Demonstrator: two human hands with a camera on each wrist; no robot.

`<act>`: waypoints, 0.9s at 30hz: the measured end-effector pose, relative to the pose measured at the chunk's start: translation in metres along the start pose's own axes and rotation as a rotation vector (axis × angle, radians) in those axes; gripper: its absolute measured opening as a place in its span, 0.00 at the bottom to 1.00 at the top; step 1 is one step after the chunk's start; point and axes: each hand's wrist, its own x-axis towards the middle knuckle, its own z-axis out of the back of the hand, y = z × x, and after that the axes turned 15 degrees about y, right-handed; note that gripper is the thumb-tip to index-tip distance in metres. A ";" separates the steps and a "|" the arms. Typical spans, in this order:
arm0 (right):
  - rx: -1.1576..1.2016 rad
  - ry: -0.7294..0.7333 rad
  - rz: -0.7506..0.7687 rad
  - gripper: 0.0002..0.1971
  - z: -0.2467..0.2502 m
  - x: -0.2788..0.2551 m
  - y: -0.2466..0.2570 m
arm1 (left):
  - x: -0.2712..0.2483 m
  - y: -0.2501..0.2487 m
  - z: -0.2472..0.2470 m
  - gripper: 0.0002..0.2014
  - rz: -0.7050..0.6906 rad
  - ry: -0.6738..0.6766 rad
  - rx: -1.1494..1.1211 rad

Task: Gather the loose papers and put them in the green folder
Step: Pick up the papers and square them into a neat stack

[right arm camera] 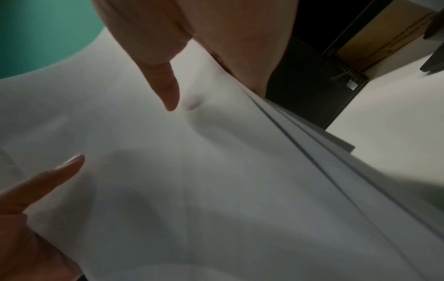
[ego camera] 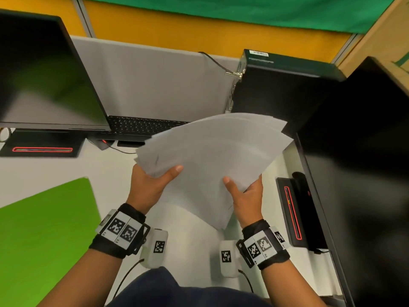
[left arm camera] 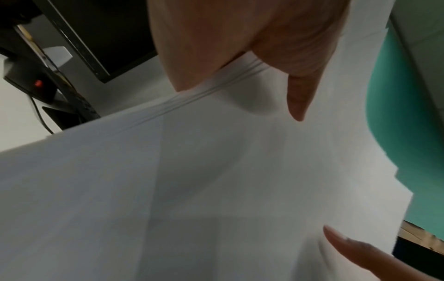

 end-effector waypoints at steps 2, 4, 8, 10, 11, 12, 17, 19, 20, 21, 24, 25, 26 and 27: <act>-0.019 0.017 0.003 0.26 0.001 0.000 -0.003 | -0.001 0.002 0.006 0.23 0.006 -0.007 -0.021; -0.031 0.033 0.010 0.22 -0.001 0.000 -0.003 | 0.000 0.003 0.009 0.22 0.016 -0.020 -0.028; -0.054 0.005 0.118 0.20 -0.010 0.003 0.012 | 0.003 -0.007 0.006 0.17 -0.029 -0.076 0.002; -0.041 -0.012 0.200 0.22 -0.010 0.004 0.024 | 0.005 -0.013 0.006 0.17 -0.074 -0.099 -0.009; -0.042 -0.018 0.235 0.23 -0.009 0.004 0.029 | 0.004 -0.015 0.007 0.17 -0.094 -0.098 -0.014; -0.044 -0.021 0.266 0.25 -0.007 0.003 0.032 | 0.004 -0.017 0.007 0.16 -0.106 -0.090 -0.020; -0.048 0.008 0.262 0.26 -0.003 0.001 0.014 | 0.000 0.000 0.009 0.18 -0.035 -0.031 -0.020; -0.050 0.027 0.220 0.27 -0.004 -0.001 0.006 | -0.002 0.008 0.010 0.18 0.008 -0.017 -0.021; -0.043 0.033 0.208 0.28 -0.004 -0.003 0.003 | -0.003 0.011 0.011 0.18 0.020 -0.012 -0.021; -0.032 0.035 0.200 0.29 -0.003 -0.003 0.002 | -0.004 0.013 0.013 0.19 0.020 -0.006 -0.020; 0.003 0.063 0.183 0.30 0.001 -0.005 -0.001 | -0.004 0.008 0.016 0.31 -0.003 -0.003 -0.047; -0.006 0.074 0.178 0.30 0.002 -0.004 -0.003 | -0.004 0.007 0.019 0.33 -0.016 -0.014 -0.058; -0.019 0.081 0.172 0.29 0.002 -0.005 -0.004 | -0.004 0.008 0.020 0.30 -0.034 -0.014 -0.068; -0.023 0.082 0.165 0.29 0.002 -0.005 -0.006 | -0.004 0.008 0.020 0.25 -0.060 -0.016 -0.073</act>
